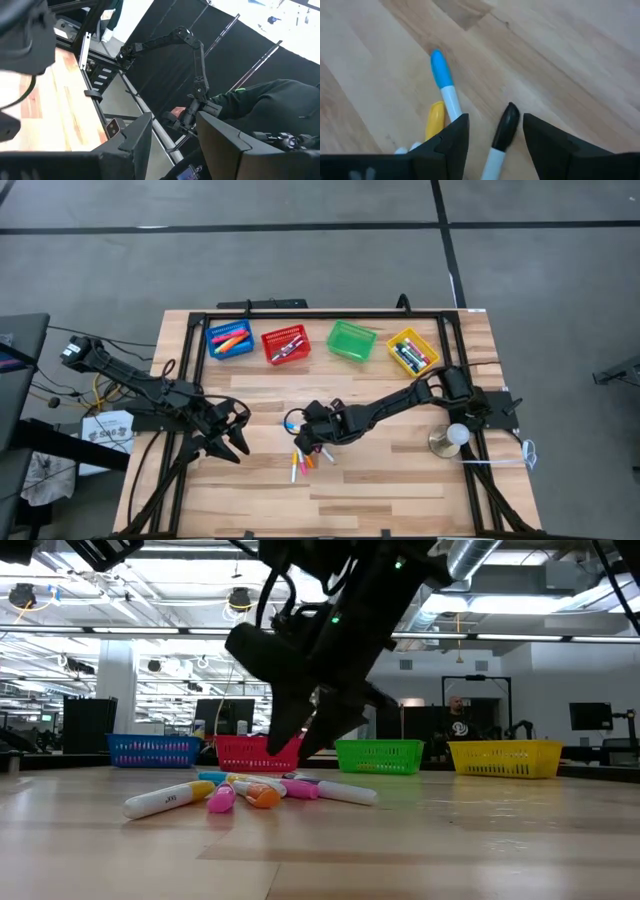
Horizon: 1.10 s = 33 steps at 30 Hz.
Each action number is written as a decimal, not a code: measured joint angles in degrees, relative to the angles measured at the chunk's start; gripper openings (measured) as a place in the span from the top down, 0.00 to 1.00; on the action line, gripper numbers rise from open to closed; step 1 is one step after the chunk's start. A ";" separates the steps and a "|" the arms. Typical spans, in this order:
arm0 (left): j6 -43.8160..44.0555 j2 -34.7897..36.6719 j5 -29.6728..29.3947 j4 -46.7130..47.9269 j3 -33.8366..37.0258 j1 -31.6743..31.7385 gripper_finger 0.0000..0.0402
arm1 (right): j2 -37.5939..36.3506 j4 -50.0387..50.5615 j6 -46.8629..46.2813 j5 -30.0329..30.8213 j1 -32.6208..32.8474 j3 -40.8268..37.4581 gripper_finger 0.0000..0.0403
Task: Pick & Place Markers
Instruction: Put the small black highlighter pen into the green bin
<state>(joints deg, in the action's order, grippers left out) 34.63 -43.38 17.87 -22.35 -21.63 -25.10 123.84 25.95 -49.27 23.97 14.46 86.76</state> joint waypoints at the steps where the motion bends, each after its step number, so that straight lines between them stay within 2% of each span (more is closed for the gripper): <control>1: 0.00 0.00 -0.08 0.00 0.00 0.00 0.62 | 0.25 0.32 -0.18 -0.07 -0.09 -0.05 0.55; 8: -0.04 0.00 -0.09 0.02 0.00 0.00 0.62 | 2.68 0.06 -3.10 -3.99 -0.53 0.09 0.54; 16: -0.04 0.00 -0.09 0.35 0.00 0.00 0.62 | 3.44 1.24 -5.17 -3.52 -0.68 0.19 0.59; 20: -0.04 0.00 -0.09 0.39 0.00 0.00 0.62 | 3.55 1.51 -5.97 -3.65 -0.61 0.11 0.67; 28: -0.07 0.00 -0.33 0.39 0.00 0.00 0.62 | 3.17 1.31 -6.41 -5.10 -0.68 0.07 0.92; 33: -0.07 0.00 -0.74 0.40 0.00 0.00 0.62 | 1.76 2.60 -5.64 -7.09 -0.61 0.27 0.94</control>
<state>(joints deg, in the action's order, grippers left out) 34.57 -43.38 17.13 -21.94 -21.63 -25.10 125.61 28.55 -54.90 16.88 13.85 87.03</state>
